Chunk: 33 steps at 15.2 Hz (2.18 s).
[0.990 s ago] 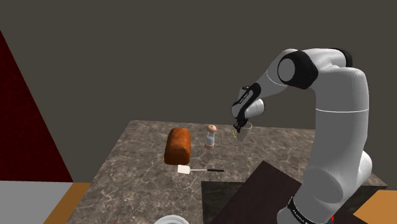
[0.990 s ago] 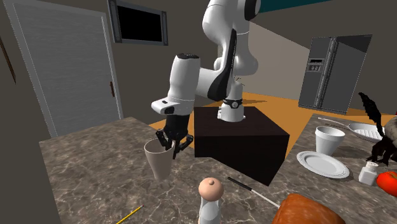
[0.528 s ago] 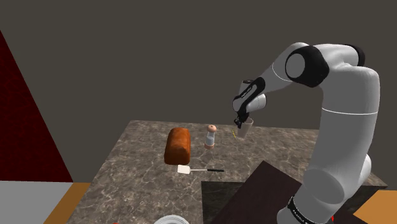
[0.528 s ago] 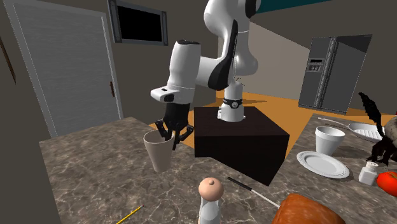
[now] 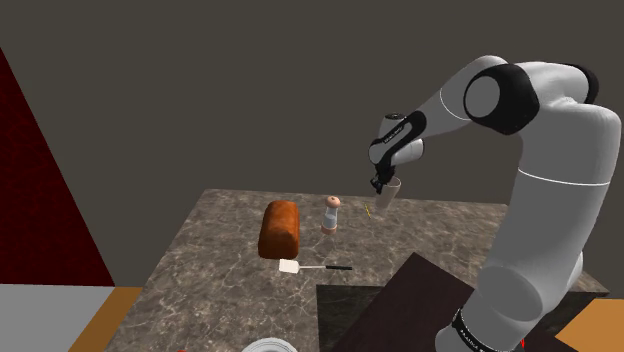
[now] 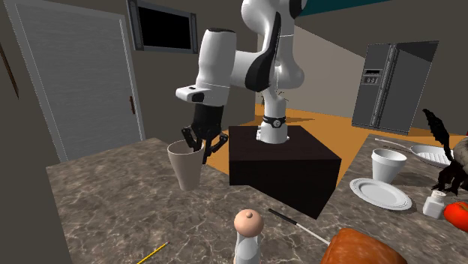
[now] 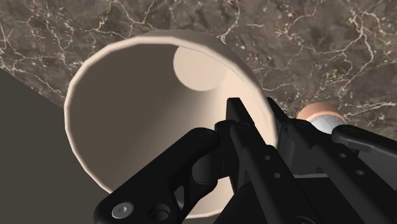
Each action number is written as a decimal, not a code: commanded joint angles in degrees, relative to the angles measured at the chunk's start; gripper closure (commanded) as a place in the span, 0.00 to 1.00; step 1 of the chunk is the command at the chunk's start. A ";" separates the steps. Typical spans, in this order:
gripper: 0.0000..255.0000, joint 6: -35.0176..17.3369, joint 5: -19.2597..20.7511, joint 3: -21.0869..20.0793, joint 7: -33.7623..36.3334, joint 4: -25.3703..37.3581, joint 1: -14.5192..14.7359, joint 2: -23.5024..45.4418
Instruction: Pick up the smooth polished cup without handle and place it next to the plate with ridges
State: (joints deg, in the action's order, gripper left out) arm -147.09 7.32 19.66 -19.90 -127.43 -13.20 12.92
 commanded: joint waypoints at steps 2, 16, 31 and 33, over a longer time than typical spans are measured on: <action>1.00 2.25 0.44 0.15 0.16 0.73 0.27 -1.56; 1.00 6.65 8.08 -3.29 14.75 -8.88 6.65 -14.10; 1.00 11.15 9.63 -16.47 38.93 -18.18 16.91 -23.32; 1.00 11.90 9.03 -18.45 41.88 -18.27 18.42 -23.54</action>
State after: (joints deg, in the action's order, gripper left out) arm -135.33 16.53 2.10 20.39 -145.35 4.56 -10.42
